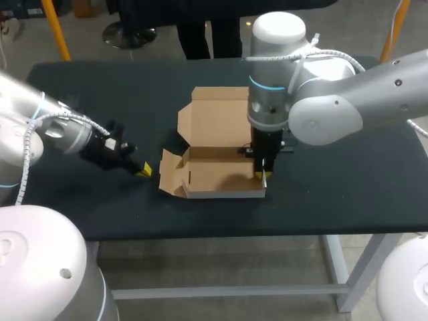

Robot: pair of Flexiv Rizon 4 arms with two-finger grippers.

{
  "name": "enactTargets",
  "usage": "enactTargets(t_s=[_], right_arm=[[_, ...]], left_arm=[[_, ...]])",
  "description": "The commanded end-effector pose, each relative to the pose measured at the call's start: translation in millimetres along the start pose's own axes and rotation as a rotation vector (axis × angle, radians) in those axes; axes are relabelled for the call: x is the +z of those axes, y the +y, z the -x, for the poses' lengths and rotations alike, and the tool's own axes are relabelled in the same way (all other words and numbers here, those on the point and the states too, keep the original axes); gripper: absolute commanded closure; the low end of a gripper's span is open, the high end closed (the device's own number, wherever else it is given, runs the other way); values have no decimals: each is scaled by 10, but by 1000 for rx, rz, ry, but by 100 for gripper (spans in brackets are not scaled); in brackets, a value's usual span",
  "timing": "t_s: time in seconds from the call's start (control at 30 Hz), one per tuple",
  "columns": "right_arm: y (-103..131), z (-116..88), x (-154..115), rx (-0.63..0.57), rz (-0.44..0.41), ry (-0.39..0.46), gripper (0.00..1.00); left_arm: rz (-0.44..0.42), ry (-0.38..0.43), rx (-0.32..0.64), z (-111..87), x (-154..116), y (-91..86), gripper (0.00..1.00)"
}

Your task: Assemble the packaging by folding the flat box into shape, placing the metal phone stand inside, and closing the box properly

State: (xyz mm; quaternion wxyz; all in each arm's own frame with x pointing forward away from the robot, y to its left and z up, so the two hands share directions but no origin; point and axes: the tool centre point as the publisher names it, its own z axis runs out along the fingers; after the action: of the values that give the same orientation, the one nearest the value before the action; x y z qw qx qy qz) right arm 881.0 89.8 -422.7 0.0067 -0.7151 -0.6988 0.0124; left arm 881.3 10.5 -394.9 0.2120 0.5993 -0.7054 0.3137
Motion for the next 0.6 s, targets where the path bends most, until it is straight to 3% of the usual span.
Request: enactTargets(t_s=[0.03,0.6], right_arm=[[12,-13,-6,-1,-5,-4,100],[12,-13,-6,-1,-5,-4,100]], left_arm=[[12,30,7,2,116,-38,100],[24,75,30,-205,308,-52,100]])
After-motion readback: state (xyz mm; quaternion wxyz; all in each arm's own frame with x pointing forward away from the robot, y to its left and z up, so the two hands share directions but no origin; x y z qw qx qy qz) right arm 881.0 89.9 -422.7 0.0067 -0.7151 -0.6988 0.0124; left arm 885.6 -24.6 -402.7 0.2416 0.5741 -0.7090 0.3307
